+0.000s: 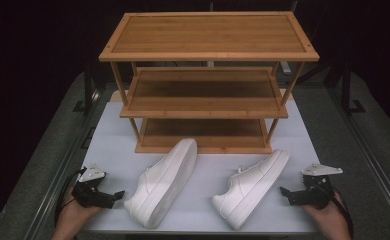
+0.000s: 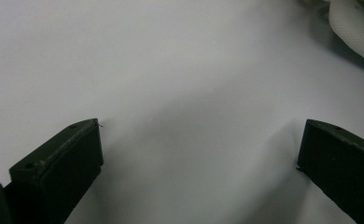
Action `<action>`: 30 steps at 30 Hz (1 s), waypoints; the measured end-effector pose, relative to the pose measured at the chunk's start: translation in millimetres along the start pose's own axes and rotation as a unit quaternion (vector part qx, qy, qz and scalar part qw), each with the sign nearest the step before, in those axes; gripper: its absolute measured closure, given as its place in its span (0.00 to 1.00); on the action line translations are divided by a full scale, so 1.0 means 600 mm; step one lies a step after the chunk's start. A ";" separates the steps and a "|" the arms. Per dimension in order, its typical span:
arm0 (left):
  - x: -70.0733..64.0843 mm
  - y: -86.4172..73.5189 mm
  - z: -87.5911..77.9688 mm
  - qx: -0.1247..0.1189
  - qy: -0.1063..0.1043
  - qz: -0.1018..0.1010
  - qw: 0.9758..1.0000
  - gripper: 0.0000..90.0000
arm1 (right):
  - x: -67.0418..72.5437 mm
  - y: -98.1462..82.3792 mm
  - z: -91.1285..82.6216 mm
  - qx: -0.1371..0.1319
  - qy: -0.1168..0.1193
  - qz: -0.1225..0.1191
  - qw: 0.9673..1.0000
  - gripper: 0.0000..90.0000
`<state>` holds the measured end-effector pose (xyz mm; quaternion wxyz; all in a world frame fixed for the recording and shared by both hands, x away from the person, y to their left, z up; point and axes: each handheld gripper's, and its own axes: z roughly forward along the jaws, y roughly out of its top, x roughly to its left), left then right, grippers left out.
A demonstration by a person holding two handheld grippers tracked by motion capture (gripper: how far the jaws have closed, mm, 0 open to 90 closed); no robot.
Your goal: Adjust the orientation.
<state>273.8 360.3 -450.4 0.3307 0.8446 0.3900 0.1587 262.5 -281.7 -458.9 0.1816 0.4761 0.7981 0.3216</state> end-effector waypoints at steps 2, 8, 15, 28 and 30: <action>0.000 0.000 0.000 0.000 0.000 0.000 1.000 0.00 | 0.000 0.000 0.000 0.000 0.000 0.000 1.000 0.00; 0.000 0.000 0.000 0.000 0.000 -0.001 1.000 0.00 | 0.000 0.000 0.000 0.000 0.000 0.000 1.000 0.00; 0.002 0.000 -0.002 -0.003 -0.004 -0.004 1.000 0.00 | 0.000 0.000 0.000 0.000 0.001 0.001 1.000 0.00; 0.005 0.005 -0.047 -0.059 -0.045 -0.019 0.997 0.59 | 0.000 0.000 0.000 0.001 0.001 0.002 1.000 0.00; 0.002 0.015 -0.059 -0.068 -0.072 -0.025 0.995 0.75 | 0.000 0.000 0.000 0.001 0.001 0.002 1.000 0.00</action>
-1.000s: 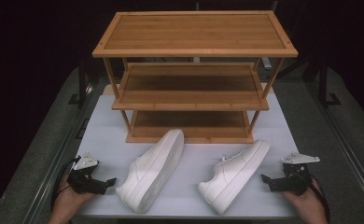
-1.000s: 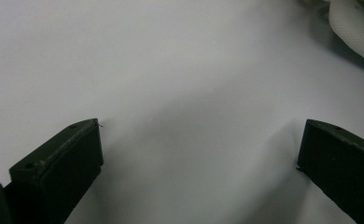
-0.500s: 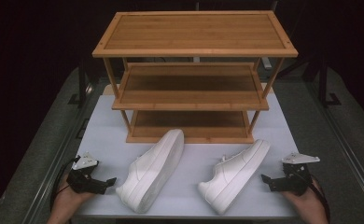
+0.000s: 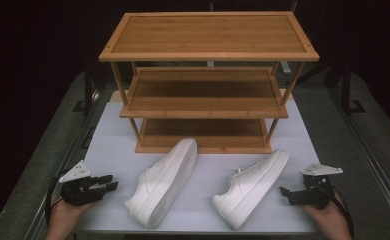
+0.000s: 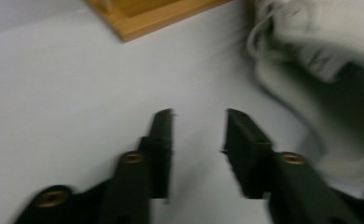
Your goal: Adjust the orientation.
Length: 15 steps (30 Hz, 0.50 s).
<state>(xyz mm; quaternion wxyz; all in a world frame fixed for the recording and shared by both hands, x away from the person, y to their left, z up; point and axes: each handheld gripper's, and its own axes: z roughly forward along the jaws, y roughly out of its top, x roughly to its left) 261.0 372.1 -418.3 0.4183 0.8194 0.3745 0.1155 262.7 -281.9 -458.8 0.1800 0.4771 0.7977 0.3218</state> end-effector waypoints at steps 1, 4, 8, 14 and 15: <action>-0.001 0.003 -0.001 0.001 -0.008 -0.002 1.000 0.81 | 0.000 0.000 0.000 0.000 0.000 0.000 1.000 0.00; -0.009 0.015 0.000 -0.002 -0.023 0.001 1.000 1.00 | 0.000 0.000 0.000 0.000 0.000 0.000 1.000 0.00; -0.018 0.033 0.007 -0.013 -0.040 0.014 0.999 1.00 | 0.000 0.000 0.000 0.000 0.000 0.000 1.000 0.00; -0.031 0.065 0.016 -0.039 -0.064 0.029 0.997 1.00 | 0.000 0.000 0.000 -0.001 0.000 0.000 1.000 0.00; -0.032 0.070 0.019 -0.040 -0.068 0.031 0.996 1.00 | 0.000 0.000 0.000 0.000 0.000 0.000 1.000 0.00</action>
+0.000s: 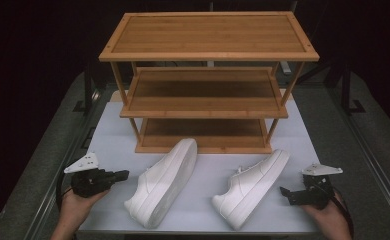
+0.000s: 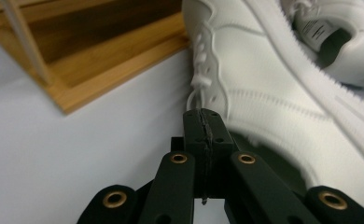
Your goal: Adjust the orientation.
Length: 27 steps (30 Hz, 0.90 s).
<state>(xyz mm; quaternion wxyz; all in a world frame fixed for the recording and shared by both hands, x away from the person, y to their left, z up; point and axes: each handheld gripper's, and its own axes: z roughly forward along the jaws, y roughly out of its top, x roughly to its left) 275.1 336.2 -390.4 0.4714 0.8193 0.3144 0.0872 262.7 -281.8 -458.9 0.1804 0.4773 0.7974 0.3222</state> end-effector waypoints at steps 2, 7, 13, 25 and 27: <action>0.002 0.007 0.009 0.002 -0.005 0.002 1.000 1.00 | 0.000 0.000 0.000 0.000 0.000 0.000 1.000 0.00; 0.007 0.013 0.038 0.011 -0.020 0.002 1.000 1.00 | 0.000 0.000 0.000 0.000 0.000 0.001 1.000 0.00; 0.003 0.016 0.055 0.022 -0.035 0.009 0.999 1.00 | 0.000 0.000 0.000 0.000 0.000 0.001 1.000 0.00; -0.004 0.016 0.061 0.026 -0.052 0.012 0.998 1.00 | 0.000 0.000 0.000 0.000 0.000 0.000 1.000 0.00; -0.005 0.016 0.061 0.027 -0.054 0.013 0.998 1.00 | 0.000 0.000 0.000 0.000 0.000 0.000 1.000 0.00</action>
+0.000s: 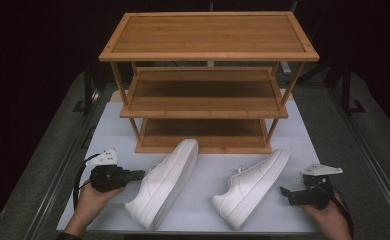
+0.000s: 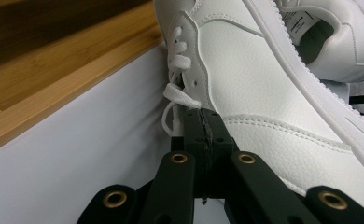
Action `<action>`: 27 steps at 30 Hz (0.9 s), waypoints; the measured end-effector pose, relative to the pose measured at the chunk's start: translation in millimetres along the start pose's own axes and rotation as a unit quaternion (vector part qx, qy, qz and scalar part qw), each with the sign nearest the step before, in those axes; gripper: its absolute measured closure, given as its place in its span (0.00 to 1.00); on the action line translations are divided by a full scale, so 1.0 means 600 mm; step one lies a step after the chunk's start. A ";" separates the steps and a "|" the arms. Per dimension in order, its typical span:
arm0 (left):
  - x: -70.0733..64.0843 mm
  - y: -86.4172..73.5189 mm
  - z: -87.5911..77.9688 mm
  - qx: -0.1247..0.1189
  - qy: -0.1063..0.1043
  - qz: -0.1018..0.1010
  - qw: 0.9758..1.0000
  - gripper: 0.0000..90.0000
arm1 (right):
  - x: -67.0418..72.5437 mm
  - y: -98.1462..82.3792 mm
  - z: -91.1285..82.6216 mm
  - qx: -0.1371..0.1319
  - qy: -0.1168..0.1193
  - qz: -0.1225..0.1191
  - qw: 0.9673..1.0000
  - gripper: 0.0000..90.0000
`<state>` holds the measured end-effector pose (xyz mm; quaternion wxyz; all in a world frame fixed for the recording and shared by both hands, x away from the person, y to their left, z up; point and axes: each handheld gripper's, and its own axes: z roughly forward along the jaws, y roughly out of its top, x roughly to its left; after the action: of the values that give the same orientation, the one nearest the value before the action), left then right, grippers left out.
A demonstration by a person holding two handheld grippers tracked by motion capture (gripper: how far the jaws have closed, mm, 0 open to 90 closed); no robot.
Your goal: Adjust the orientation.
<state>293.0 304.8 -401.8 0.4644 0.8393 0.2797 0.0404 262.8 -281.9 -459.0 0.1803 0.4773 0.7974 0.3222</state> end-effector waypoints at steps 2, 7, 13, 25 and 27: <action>0.000 0.001 -0.002 -0.002 0.004 0.000 1.000 1.00 | 0.000 0.000 0.000 0.000 0.000 0.000 1.000 0.00; 0.003 0.003 -0.016 -0.031 -0.010 -0.011 0.999 1.00 | 0.000 0.000 0.000 0.000 0.000 0.000 1.000 0.00; -0.006 0.009 -0.013 -0.032 -0.023 -0.001 0.999 1.00 | 0.000 0.000 0.000 0.000 0.000 0.000 1.000 0.00; -0.026 0.021 -0.002 -0.034 -0.050 0.015 0.998 1.00 | 0.000 0.000 0.000 0.000 0.000 0.001 1.000 0.00; -0.031 0.025 0.002 -0.031 -0.051 0.019 0.998 1.00 | 0.000 0.000 0.000 0.000 0.000 0.000 1.000 0.00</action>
<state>284.0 288.3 -386.6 0.5031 0.8306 0.2382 0.0155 262.6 -281.8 -459.0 0.1801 0.4778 0.7973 0.3218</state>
